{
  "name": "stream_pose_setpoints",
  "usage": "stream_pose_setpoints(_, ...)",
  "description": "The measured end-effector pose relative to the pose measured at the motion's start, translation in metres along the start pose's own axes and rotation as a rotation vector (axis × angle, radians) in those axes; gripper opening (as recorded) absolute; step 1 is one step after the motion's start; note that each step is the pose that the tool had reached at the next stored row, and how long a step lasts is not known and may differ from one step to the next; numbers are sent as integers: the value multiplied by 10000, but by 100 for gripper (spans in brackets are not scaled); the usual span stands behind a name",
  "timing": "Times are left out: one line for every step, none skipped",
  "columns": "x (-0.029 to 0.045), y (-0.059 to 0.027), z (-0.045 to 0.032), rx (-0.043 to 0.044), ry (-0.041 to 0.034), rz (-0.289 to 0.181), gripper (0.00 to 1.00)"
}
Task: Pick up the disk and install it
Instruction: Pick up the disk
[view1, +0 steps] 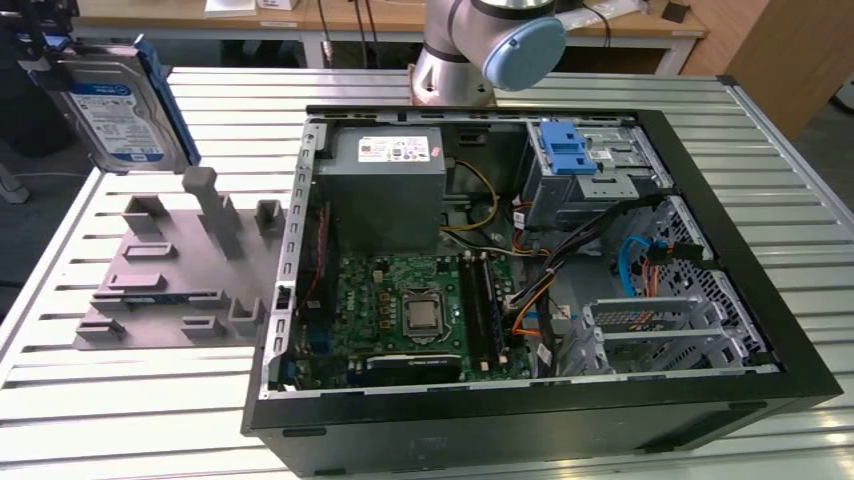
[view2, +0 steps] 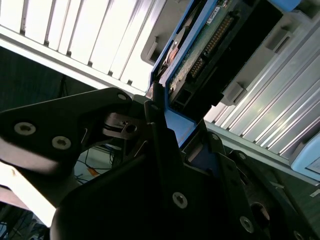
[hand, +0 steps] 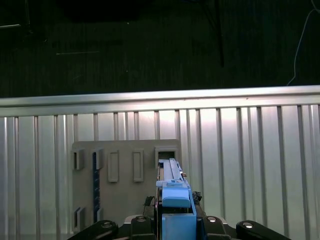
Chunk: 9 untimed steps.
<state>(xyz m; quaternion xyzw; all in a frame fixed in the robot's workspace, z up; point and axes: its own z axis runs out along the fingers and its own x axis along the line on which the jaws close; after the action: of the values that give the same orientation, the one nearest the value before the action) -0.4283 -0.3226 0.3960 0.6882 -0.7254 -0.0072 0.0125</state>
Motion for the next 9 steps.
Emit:
stream_pose_setpoints(0,0,-6,1,-1,0,37)
stream_pose_setpoints(0,0,-13,0,0,0,37)
stream_pose_setpoints(0,0,-21,0,0,0,37)
stream_pose_setpoints(0,1,-30,0,0,0,37)
stream_pose_setpoints(0,1,-39,-1,0,0,37)
stream_pose_setpoints(1,1,-50,0,0,-1,37)
stream_pose_setpoints(0,2,-62,-1,0,0,37)
stream_pose_setpoints(1,2,-75,-1,0,0,37)
stream_pose_setpoints(1,2,-87,0,0,0,37)
